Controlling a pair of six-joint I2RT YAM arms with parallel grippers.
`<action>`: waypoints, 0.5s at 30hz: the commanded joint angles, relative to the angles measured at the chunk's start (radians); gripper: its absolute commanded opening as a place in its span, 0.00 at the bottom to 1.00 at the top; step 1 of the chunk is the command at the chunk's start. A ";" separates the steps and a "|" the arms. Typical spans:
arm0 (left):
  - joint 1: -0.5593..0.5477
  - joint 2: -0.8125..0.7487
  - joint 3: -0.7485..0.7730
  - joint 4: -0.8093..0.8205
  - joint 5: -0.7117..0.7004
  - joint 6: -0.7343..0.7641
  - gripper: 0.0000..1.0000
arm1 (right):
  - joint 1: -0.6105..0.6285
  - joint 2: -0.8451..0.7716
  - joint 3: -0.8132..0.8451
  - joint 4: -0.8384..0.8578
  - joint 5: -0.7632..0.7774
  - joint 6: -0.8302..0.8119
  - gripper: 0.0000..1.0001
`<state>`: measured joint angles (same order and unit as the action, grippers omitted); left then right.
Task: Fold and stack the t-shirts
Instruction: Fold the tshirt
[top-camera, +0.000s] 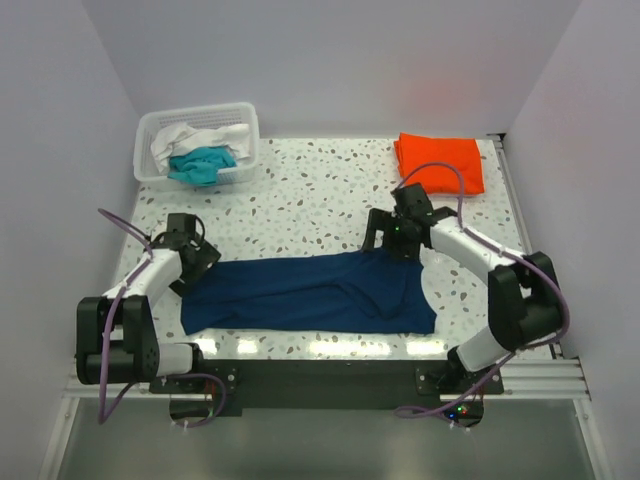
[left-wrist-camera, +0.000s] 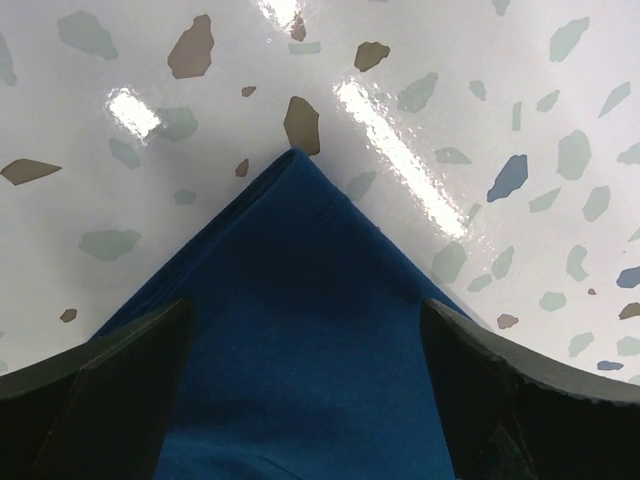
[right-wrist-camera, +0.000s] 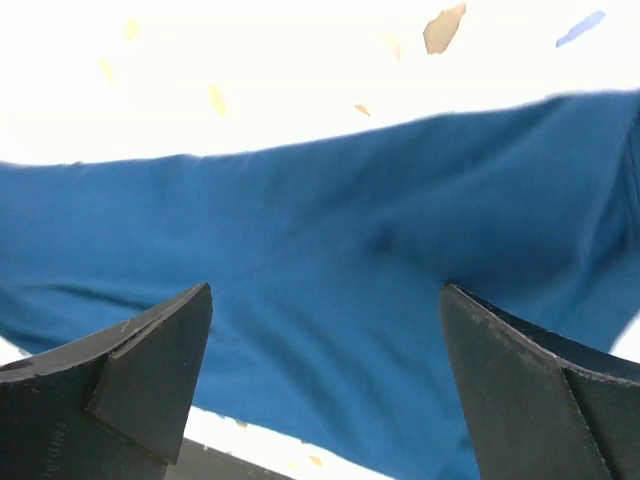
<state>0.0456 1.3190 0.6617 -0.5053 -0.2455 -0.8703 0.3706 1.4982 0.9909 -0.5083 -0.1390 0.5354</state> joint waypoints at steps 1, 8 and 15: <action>0.013 0.014 0.012 -0.002 -0.037 0.013 1.00 | -0.004 0.091 0.058 0.074 0.005 -0.018 0.99; 0.026 0.025 0.006 -0.004 -0.063 0.014 1.00 | -0.045 0.203 0.060 0.037 0.151 -0.047 0.99; 0.033 0.022 0.030 -0.022 -0.061 0.013 1.00 | -0.107 0.148 0.101 -0.010 0.055 -0.152 0.99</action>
<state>0.0692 1.3449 0.6617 -0.5079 -0.2779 -0.8703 0.2768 1.6951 1.0367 -0.4938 -0.0517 0.4679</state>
